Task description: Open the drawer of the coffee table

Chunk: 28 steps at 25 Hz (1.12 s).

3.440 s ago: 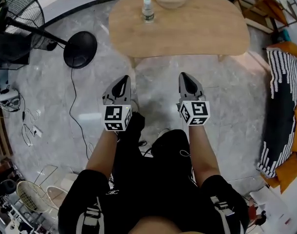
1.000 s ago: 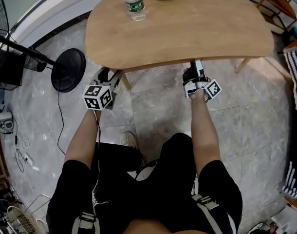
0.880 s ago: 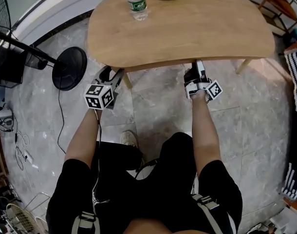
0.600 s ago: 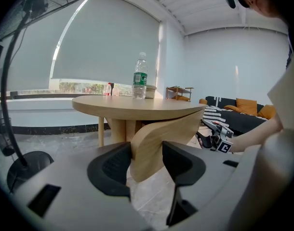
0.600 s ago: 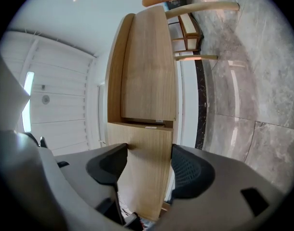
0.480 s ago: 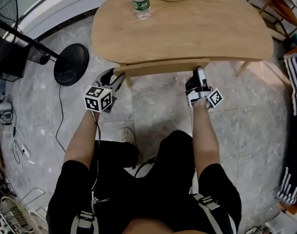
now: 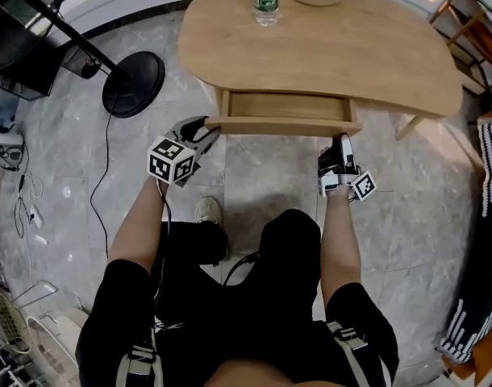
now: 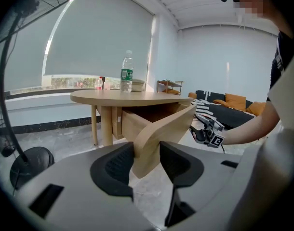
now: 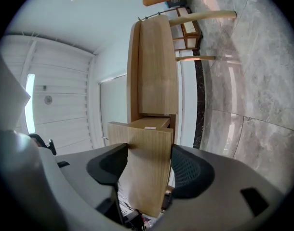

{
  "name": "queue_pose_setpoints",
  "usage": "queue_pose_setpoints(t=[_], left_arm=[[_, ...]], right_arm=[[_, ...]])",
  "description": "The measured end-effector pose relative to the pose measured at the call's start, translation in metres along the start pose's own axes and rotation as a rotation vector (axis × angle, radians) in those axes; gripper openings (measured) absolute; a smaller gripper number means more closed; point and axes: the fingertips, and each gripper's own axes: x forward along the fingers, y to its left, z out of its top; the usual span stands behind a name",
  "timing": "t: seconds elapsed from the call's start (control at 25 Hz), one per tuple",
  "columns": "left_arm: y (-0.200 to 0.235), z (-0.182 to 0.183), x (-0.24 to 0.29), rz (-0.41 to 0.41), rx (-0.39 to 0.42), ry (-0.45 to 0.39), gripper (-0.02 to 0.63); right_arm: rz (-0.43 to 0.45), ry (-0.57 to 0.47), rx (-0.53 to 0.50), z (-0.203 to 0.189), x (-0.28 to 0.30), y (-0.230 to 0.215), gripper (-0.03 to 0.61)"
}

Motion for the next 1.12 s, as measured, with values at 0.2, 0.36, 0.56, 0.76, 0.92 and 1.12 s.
queue_pose_setpoints(t=[0.2, 0.36, 0.56, 0.76, 0.92, 1.12], left_arm=[[-0.017, -0.010, -0.017, -0.042, 0.008, 0.021, 0.175], [-0.019, -0.013, -0.024, -0.034, 0.012, 0.005, 0.169], [-0.019, -0.015, -0.025, -0.009, 0.017, -0.007, 0.173], [-0.020, -0.023, -0.027, 0.004, 0.029, 0.027, 0.175], [-0.019, -0.034, -0.041, 0.021, 0.082, 0.099, 0.179], [-0.005, 0.000, -0.079, 0.129, -0.024, -0.012, 0.179]], right_arm=[[-0.017, 0.015, -0.011, -0.008, -0.025, 0.010, 0.298], [-0.020, 0.015, -0.026, -0.009, -0.024, 0.012, 0.299], [-0.055, 0.000, -0.043, -0.013, -0.028, 0.009, 0.288], [-0.153, 0.050, -0.131, -0.025, -0.032, 0.014, 0.229], [-0.304, 0.086, -0.329, -0.029, -0.040, 0.027, 0.198], [-0.492, 0.127, -0.749, -0.017, -0.052, 0.067, 0.170]])
